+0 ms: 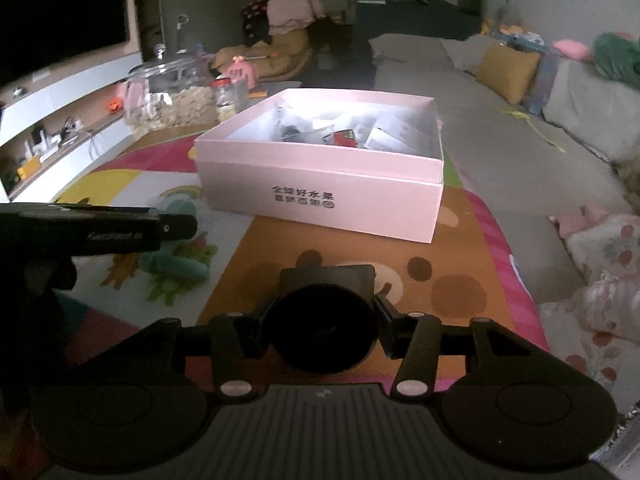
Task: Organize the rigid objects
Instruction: 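Lift the teal toy with the left tool while the right tool grips the black cup, then carry the teal toy and black cup into the pink box and open both tools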
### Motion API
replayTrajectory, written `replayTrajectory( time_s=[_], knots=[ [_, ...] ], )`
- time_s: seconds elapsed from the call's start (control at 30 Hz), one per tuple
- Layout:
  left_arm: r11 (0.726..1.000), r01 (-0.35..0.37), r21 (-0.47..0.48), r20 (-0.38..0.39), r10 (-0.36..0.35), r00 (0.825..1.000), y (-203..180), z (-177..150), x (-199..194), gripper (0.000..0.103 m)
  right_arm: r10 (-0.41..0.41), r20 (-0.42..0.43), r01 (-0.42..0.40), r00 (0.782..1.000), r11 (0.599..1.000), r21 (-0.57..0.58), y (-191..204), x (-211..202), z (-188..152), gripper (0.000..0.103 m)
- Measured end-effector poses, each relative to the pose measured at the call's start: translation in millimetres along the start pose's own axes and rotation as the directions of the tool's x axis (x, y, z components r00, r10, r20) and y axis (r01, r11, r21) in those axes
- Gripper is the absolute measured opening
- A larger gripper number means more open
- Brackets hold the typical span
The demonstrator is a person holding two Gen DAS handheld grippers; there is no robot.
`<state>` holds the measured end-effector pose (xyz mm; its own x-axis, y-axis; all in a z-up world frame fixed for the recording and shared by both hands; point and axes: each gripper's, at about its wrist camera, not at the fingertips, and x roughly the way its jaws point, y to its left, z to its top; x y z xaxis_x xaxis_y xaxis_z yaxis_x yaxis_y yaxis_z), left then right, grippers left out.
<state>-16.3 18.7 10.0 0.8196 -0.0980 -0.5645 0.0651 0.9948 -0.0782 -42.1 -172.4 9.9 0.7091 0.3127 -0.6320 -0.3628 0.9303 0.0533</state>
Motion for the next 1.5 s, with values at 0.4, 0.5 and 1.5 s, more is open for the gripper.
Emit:
replayTrajectory(
  time_s=[0.4,0.5,1.5],
  knots=[
    [0.981,0.170,0.090,0.231,-0.186,0.955,-7,44,-70,0.050,-0.015,0.170,0.016,0.985,1.000,-0.005,-8,-51,34,0.050],
    [0.972,0.204,0.117,0.297,-0.230,0.927,-8,91,-73,0.050,-0.060,0.277,0.054,0.959,0.998,0.030,-16,-61,63,0.050],
    [0.995,-0.047,0.085,-0.104,0.056,0.993,11,2,0,0.049,-0.183,-0.071,0.188,0.981,0.980,0.071,14,42,20,0.089]
  ],
)
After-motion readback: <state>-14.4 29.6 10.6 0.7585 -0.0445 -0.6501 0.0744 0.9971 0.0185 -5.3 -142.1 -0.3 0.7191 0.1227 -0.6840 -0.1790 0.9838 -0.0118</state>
